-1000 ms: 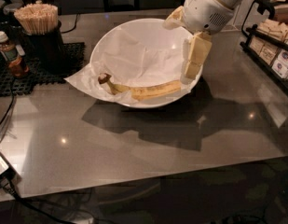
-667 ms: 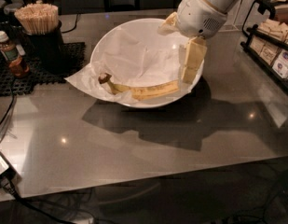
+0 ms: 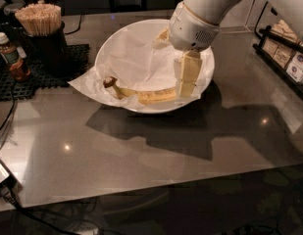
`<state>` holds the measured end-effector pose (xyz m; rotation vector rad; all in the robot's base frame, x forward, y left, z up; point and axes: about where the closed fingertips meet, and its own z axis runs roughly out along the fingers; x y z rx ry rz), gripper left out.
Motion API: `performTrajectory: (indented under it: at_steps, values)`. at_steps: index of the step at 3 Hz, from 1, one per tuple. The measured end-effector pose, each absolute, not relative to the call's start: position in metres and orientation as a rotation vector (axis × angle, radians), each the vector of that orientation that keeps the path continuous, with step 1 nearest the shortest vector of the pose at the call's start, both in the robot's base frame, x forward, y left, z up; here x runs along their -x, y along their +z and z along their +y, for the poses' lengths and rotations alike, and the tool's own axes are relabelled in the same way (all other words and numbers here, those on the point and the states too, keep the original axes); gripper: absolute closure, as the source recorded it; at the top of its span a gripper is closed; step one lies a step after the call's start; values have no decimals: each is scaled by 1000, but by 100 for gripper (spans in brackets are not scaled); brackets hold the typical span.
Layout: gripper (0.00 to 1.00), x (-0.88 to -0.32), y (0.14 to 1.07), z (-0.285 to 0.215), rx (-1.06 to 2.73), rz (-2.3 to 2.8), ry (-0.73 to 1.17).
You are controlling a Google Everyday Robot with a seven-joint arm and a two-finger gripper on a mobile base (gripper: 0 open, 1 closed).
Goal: Pick banana from white bowl
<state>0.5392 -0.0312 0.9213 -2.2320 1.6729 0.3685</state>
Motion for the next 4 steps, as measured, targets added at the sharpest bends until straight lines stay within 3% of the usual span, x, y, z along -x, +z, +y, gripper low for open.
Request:
performTrajectory:
  at_steps: [2,4]
  values:
    - [41,-539,921,-31,2232,1673,368]
    - [36,-544,916,-29,2218,1672,374]
